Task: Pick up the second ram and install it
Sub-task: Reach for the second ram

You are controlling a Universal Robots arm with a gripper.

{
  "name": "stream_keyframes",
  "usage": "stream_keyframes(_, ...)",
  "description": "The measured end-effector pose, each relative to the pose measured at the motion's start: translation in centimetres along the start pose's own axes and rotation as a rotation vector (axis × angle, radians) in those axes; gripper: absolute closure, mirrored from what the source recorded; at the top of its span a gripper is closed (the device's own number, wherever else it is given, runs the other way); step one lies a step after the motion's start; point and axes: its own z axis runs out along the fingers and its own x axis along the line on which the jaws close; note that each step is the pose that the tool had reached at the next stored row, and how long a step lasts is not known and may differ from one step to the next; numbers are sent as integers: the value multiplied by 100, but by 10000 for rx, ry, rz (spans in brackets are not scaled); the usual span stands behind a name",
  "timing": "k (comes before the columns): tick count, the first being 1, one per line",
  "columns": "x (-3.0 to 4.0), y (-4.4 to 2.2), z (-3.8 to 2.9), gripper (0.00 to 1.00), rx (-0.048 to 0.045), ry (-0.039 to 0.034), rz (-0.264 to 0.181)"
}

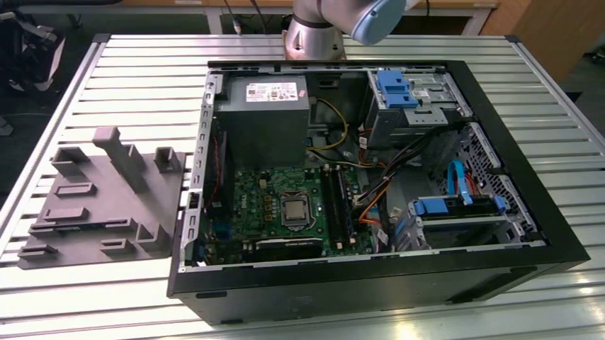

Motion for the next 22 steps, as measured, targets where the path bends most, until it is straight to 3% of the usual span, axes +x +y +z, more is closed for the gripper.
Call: stream_keyframes(22, 39, -37, 57, 89, 1, 1, 0)
